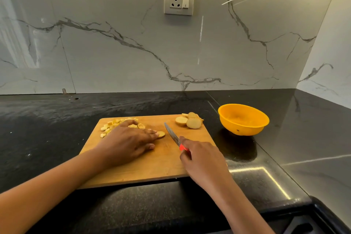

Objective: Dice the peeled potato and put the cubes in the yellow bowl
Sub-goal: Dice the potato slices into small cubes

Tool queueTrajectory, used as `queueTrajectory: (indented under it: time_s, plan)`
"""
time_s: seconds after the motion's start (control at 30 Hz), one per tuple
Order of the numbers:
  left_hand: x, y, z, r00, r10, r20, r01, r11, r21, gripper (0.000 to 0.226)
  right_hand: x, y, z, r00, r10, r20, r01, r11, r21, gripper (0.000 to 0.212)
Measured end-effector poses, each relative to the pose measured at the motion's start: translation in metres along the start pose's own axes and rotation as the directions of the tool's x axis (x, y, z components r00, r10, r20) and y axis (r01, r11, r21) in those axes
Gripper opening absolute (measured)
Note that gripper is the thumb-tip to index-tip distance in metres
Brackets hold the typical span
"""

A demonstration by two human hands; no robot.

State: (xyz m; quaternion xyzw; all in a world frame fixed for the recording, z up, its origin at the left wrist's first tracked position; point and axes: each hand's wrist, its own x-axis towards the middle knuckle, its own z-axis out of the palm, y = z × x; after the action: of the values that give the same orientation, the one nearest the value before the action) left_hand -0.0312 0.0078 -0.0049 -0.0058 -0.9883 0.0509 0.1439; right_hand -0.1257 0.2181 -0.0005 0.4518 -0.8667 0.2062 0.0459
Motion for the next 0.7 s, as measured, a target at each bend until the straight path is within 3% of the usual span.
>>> queueTrajectory:
  time_s: [0.17,0.33,0.53,0.7]
  plan:
    - [0.0,-0.002,-0.004,0.983,0.001,0.183,-0.005,1.0,0.024,0.087,0.0,-0.006,-0.001,0.999,-0.027,0.037,0.028,0.999,-0.03,0.05]
    - [0.001,-0.004,-0.005,0.97,0.013,0.244,-0.017,1.0,0.012,0.07,0.002,-0.009,-0.002,0.998,-0.04,0.057,0.042,0.998,-0.046,0.049]
    - [0.002,-0.009,-0.008,0.953,0.062,0.296,-0.063,0.998,-0.006,0.079,0.005,-0.011,-0.001,0.994,-0.055,0.091,0.063,0.994,-0.09,0.048]
    - [0.002,-0.007,-0.009,0.961,0.072,0.267,-0.064,0.997,-0.041,0.1,0.023,-0.022,-0.001,0.984,-0.075,0.161,0.104,0.978,-0.178,0.041]
